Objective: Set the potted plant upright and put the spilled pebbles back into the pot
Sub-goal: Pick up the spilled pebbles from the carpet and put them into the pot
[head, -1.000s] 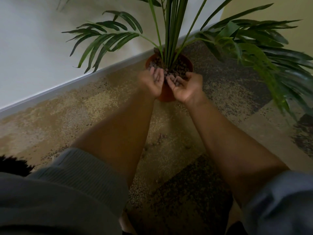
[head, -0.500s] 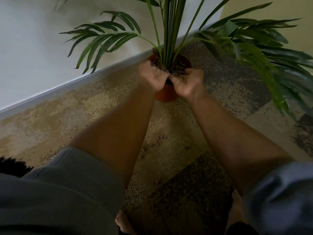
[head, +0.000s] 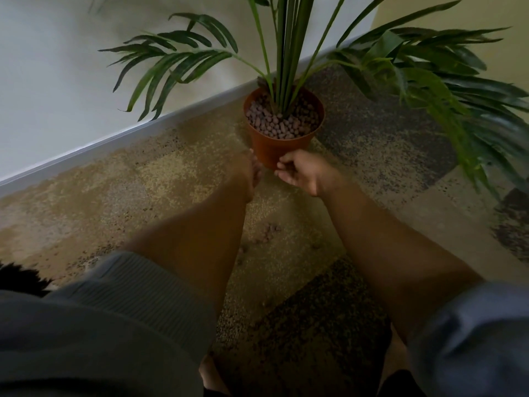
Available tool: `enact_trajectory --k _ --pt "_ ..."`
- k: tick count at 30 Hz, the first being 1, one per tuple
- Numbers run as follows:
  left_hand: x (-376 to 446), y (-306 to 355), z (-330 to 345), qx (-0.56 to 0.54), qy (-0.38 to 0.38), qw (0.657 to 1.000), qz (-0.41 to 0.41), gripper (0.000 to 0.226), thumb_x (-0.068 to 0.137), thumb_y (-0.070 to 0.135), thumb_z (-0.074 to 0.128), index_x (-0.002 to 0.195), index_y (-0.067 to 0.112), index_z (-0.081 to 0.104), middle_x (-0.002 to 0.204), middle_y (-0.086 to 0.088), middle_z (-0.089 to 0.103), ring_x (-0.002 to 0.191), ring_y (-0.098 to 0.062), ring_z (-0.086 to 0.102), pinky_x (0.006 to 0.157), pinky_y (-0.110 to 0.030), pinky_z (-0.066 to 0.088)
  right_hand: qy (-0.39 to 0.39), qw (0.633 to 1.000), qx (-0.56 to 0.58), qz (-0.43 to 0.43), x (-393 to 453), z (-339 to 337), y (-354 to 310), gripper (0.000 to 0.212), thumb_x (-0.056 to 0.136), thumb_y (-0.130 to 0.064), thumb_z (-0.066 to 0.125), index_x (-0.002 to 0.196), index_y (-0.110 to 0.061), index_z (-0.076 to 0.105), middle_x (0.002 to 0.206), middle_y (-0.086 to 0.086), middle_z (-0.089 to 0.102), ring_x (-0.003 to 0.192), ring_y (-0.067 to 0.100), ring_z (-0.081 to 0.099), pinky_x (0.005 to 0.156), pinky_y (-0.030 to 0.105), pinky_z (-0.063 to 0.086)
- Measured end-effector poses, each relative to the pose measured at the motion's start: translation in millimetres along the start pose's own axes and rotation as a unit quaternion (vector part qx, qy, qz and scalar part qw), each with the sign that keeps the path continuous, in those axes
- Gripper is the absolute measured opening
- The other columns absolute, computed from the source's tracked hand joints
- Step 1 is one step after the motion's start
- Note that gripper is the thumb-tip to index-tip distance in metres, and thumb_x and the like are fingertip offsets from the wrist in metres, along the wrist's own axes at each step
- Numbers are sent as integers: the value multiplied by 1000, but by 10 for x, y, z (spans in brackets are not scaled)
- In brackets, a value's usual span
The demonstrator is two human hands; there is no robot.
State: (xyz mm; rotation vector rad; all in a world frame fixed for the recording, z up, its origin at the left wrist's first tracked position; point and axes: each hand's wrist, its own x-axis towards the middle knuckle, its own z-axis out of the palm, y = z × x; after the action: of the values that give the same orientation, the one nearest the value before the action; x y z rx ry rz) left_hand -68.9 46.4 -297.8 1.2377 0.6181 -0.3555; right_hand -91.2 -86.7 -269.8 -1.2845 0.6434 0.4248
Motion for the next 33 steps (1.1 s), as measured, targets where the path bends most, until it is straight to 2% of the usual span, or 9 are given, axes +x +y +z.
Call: enact_trajectory --k 2,5,9,11,14,18,26,29,33 --pt "23 -134 -39 96 -9 995 -2 21 94 15 44 77 18 57 69 1 52 53 -8 45 47 -20 37 14 996 -87 -2 11 -9 134 8 93 -1 53 98 -4 59 89 11 61 70 16 62 63 25 50" --pt "38 -342 -117 273 -10 962 9 17 89 12 57 104 8 61 89 -6 60 67 -13 52 51 -21 40 22 970 -243 -11 42 -38 381 15 91 1 55 104 -3 63 97 11 64 75 17 63 71 29 55" --pt "40 -488 -239 524 -24 849 65 37 86 23 59 118 5 60 111 -8 65 99 -24 62 78 -26 46 -27 820 -566 -74 90 -42 718 30 85 -15 66 114 -6 68 111 10 69 85 16 59 70 28 52" --pt "19 -502 -300 576 -30 816 49 38 80 29 63 111 6 65 107 -10 68 97 -26 64 80 -31 52 -57 793 -601 -76 107 -15 852 43 77 -26 79 116 -12 68 118 4 66 94 17 61 75 24 51" --pt "20 -509 -390 667 -56 742 22 45 80 38 66 112 8 64 113 -12 66 95 -26 65 77 -32 54 -84 760 -639 -84 113 39 956 70 66 -36 87 128 -17 61 136 8 54 118 25 58 96 35 51" --pt "-20 -563 -447 738 -89 668 -8 46 81 44 67 116 15 66 125 -12 60 125 -31 49 112 -39 33 -101 728 -669 -112 97 44 1044 91 57 -40 91 137 -24 51 148 8 31 131 32 44 106 42 44" --pt "-164 -643 -617 778 -141 613 1 42 79 19 76 119 15 63 128 -10 53 128 -32 42 107 -41 39 -128 719 -655 -195 78 53 1205 48 74 -25 81 119 -15 64 129 7 49 117 26 52 98 34 46" --pt "-233 -652 -661 783 -131 609 8 55 78 16 78 129 16 57 137 -13 42 128 -32 43 101 -37 45 -123 706 -665 -211 69 35 1248 36 78 -25 77 112 -16 68 126 5 48 115 23 50 93 30 42" --pt "-234 -642 -702 779 -132 612 23 48 84 18 71 129 10 58 139 -15 48 126 -29 50 96 -31 42 -101 692 -680 -221 47 65 1243 28 81 -29 73 105 -16 71 122 7 50 112 24 52 91 29 43"
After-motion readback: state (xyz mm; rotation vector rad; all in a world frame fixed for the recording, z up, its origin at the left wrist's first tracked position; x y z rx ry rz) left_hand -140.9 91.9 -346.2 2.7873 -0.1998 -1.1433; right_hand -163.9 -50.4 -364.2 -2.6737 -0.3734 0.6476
